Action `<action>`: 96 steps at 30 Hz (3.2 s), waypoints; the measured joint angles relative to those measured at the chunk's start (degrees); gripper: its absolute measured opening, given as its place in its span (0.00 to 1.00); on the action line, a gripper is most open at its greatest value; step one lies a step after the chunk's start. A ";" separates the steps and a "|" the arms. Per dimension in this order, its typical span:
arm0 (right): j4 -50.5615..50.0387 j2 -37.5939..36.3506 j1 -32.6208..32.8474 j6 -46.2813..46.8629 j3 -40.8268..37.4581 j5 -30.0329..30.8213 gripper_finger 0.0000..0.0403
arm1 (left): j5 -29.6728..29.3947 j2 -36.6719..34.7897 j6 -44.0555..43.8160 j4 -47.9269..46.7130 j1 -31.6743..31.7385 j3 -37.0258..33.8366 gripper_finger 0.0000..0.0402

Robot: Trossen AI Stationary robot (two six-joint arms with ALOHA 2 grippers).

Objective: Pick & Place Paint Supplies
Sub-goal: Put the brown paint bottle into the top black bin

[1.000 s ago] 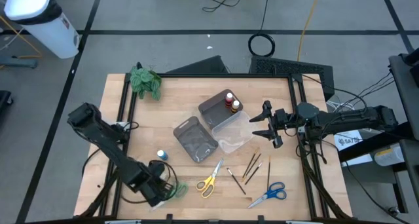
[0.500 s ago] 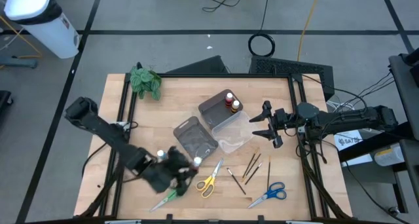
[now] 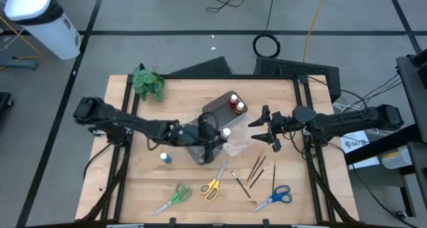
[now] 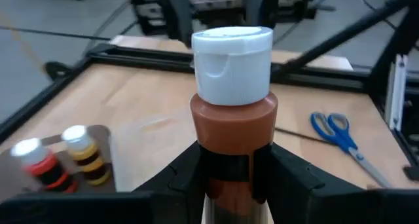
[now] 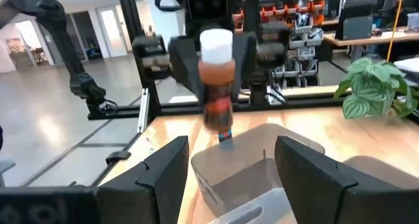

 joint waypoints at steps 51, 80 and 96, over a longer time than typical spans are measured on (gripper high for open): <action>34.32 36.28 8.01 -5.82 7.54 8.92 0.26 | 1.82 4.25 5.71 13.22 -0.17 0.65 0.36; 18.19 36.28 7.27 -5.99 11.32 12.14 0.27 | 14.53 16.26 2.78 -54.97 5.91 42.12 0.65; 16.75 36.28 7.28 -5.99 11.34 11.96 0.28 | 14.27 12.57 1.46 -55.48 6.74 42.16 0.61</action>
